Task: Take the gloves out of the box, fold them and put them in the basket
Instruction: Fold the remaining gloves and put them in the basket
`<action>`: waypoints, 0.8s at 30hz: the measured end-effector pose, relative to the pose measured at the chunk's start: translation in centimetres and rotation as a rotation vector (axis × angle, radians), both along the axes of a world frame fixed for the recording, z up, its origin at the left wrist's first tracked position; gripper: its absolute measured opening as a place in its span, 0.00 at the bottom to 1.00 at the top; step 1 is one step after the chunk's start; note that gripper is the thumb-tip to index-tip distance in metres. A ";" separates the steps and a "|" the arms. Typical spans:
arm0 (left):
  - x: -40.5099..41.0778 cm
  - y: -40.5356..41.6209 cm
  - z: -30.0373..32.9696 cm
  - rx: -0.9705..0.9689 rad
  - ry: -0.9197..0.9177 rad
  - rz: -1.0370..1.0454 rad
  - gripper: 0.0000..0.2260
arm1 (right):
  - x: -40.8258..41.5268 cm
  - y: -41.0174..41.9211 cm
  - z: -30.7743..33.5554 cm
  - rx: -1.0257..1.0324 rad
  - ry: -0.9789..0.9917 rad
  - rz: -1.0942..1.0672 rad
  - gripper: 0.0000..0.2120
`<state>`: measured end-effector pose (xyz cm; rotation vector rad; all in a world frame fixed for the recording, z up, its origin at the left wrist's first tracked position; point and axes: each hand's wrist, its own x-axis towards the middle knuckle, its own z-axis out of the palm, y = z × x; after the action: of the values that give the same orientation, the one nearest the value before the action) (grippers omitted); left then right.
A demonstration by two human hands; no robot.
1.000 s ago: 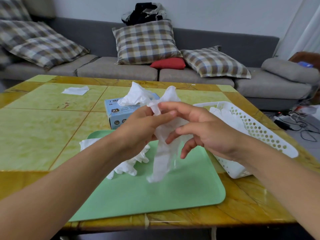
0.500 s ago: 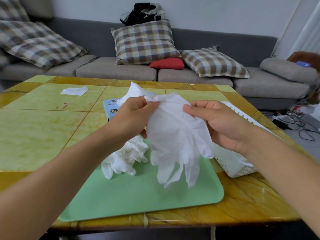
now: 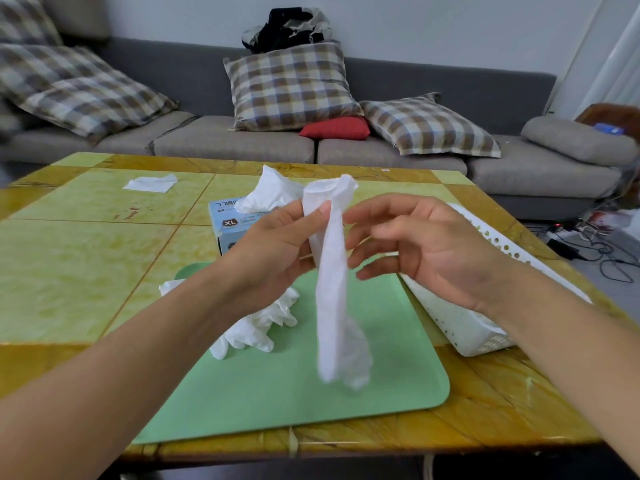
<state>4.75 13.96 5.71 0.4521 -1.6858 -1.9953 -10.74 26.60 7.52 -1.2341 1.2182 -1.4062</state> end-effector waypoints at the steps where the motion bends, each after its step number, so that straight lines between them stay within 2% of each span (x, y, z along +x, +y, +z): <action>1: 0.0 0.2 -0.1 0.055 -0.019 -0.046 0.10 | 0.1 -0.2 -0.3 -0.031 0.123 -0.127 0.12; 3: 0.0 0.5 -0.6 0.106 -0.067 -0.146 0.11 | 0.0 -0.6 -0.8 -0.043 0.306 -0.237 0.26; 4: 0.1 0.8 -0.9 0.117 -0.093 -0.190 0.10 | 0.2 -0.6 -1.0 -0.034 0.358 -0.188 0.30; 5: 0.1 1.0 -1.2 0.125 -0.114 -0.224 0.09 | 0.4 -0.5 -1.0 -0.032 0.387 -0.119 0.30; 7: 0.1 1.5 -1.4 0.158 -0.142 -0.243 0.07 | 0.8 -0.5 -1.2 -0.057 0.409 -0.061 0.18; 9: -0.1 1.3 -1.5 0.133 -0.181 -0.178 0.08 | 1.2 -0.7 -1.1 -0.127 0.361 -0.146 0.07; 11: -0.3 0.9 -1.4 0.000 -0.230 -0.050 0.12 | 1.1 -0.7 -0.9 -0.162 0.340 -0.256 0.05; 13: -0.3 0.4 -1.1 -0.058 -0.192 0.004 0.20 | 0.8 -0.6 -0.5 -0.147 0.420 -0.333 0.04; 15: 0.1 0.4 -0.4 -0.122 -0.155 -0.091 0.26 | 0.6 -0.2 -0.2 -0.073 0.474 -0.365 0.04; 16: 0.5 0.6 -0.1 -0.221 -0.167 -0.148 0.24 | 0.7 -0.1 -0.1 -0.043 0.466 -0.361 0.03; 18: 0.6 1.2 0.0 -0.439 -0.212 -0.141 0.13 | 0.9 0.1 0.0 0.022 0.387 -0.338 0.06; 19: 0.5 1.3 -0.1 -0.472 -0.220 -0.086 0.09 | 0.6 0.2 -0.1 0.078 0.302 -0.306 0.11; 21: 0.2 1.3 -0.6 -0.359 -0.213 -0.030 0.07 | 0.0 0.3 -0.1 0.229 0.076 -0.200 0.21; 24: 0.0 1.0 -1.0 -0.047 -0.243 -0.107 0.11 | -1.1 0.1 -1.1 0.443 -0.075 -0.091 0.22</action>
<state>4.75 14.96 4.69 0.6210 -1.9360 -2.0386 -11.84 26.71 6.37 -0.8217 1.4509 -1.1502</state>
